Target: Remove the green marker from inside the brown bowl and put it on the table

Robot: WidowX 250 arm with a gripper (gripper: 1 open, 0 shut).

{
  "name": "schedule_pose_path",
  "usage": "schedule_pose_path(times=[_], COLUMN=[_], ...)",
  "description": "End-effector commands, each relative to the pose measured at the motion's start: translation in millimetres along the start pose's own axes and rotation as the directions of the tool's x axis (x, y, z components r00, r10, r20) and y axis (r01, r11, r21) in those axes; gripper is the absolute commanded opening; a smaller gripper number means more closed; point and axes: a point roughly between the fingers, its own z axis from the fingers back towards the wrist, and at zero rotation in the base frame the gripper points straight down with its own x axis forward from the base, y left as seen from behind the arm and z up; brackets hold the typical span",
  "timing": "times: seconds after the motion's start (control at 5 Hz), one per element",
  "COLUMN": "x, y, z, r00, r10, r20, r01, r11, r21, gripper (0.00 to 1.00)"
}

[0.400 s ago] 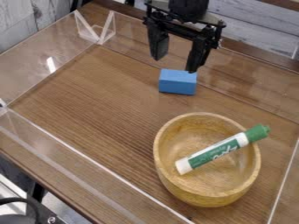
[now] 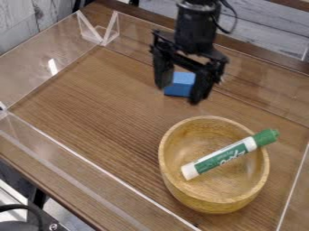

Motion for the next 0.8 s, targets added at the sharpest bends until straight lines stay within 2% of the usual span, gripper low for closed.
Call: schedule_pose_path(times=[0.0, 0.4, 0.6], x=[-7.2, -14.4, -17.5], y=[-23, -46, -57], z=[20.1, 15.0, 11.9], r00=[0.987, 0.960, 0.940], r10=[-0.131, -0.263, -0.325], r20=[0.093, 0.095, 0.100], r01=[0.129, 0.260, 0.320], r11=[0.991, 0.964, 0.945], r21=[0.027, 0.047, 0.062], gripper=[1.00, 1.00, 1.00])
